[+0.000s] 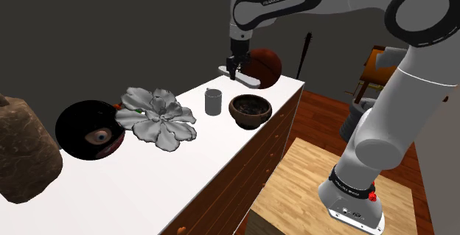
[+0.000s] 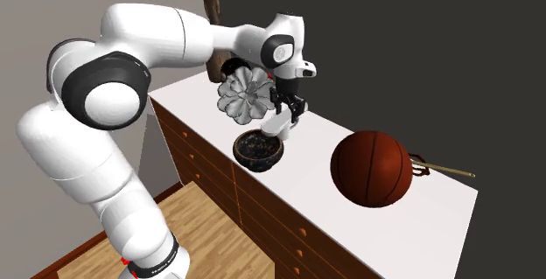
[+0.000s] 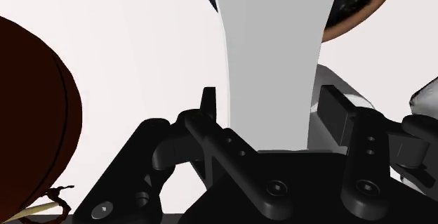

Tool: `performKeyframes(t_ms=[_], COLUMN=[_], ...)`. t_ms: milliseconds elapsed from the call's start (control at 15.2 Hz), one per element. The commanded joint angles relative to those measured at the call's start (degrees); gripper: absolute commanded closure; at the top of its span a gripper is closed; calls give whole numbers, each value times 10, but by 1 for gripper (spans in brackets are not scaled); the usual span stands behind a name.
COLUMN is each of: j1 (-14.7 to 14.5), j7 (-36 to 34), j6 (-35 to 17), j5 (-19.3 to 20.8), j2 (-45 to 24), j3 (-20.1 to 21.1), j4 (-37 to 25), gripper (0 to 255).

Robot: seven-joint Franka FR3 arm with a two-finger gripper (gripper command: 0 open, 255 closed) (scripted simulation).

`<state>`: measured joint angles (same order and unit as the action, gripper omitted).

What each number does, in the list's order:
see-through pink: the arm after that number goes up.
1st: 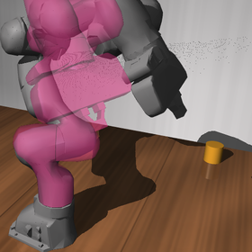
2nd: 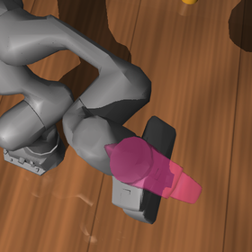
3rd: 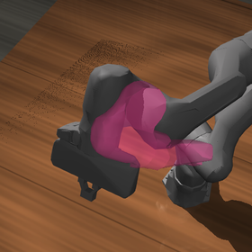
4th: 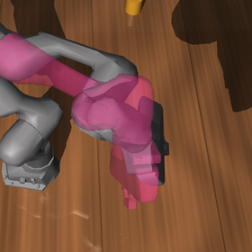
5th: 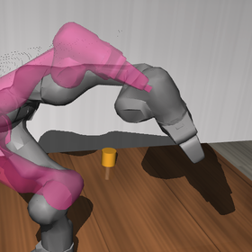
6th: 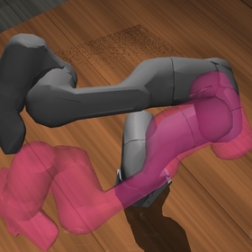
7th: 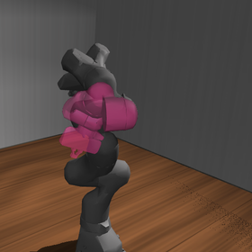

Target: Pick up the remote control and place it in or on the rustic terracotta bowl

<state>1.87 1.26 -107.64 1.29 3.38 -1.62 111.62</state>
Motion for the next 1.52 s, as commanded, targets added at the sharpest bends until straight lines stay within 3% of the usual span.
performKeyframes(t_ms=[0, 462, 1452], j1=[-3, -19, -19], j7=[-8, -43, -46], j6=[-4, 2, -114], j5=[1, -6, -5], j2=[43, 197, 168], j3=[4, 27, 27], j4=[47, 196, 283], gripper=[255, 255, 255])
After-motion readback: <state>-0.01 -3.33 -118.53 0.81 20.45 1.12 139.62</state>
